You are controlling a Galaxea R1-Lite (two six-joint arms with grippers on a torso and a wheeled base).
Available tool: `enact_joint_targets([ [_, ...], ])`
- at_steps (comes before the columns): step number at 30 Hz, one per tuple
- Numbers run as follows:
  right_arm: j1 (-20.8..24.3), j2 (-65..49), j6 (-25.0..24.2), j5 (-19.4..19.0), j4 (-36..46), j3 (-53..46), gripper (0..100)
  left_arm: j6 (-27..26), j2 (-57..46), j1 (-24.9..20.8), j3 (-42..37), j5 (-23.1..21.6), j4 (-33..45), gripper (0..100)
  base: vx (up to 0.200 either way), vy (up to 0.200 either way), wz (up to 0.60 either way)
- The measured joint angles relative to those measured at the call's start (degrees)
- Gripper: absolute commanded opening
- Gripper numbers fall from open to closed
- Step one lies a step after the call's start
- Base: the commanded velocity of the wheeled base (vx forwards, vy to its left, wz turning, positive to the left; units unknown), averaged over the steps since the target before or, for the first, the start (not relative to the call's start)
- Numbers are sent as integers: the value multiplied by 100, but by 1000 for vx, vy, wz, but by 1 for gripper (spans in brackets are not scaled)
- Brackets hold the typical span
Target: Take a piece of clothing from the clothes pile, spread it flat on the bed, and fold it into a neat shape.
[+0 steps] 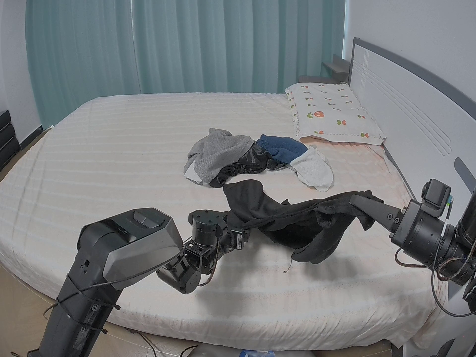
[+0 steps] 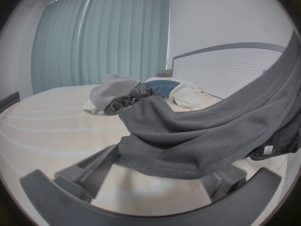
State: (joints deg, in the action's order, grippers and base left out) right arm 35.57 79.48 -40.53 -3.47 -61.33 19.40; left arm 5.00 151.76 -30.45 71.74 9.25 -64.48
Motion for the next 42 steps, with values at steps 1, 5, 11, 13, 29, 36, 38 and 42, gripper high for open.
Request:
enact_joint_targets([
  [1,-5,1,0,-2,0,0,0,59,20,30,28,0,35,0,0,0,0],
  [5,-57,0,0,-2,0,-5,0,457,69,179,100,5,152,0,0,0,0],
  [11,-169,9,0,-13,2,-5,0,994,-104,245,-105,11,169,0,0,0,0],
  [13,-211,20,2,-18,0,-5,0,1161,-294,247,-319,11,167,0,0,0,0],
  [29,-823,425,16,-93,-268,129,0,2275,-3423,-83,-3018,555,191,0,0,0,0],
  [36,-1047,653,5,235,-1965,356,0,2787,-4625,-152,-3469,803,169,0,0,0,0],
  [38,-1069,728,0,293,-2244,384,0,2899,-4914,-173,-3691,847,152,0,0,0,0],
  [42,-1080,1042,0,343,-2402,386,0,3103,-5327,-171,-4083,895,141,0,0,0,0],
])
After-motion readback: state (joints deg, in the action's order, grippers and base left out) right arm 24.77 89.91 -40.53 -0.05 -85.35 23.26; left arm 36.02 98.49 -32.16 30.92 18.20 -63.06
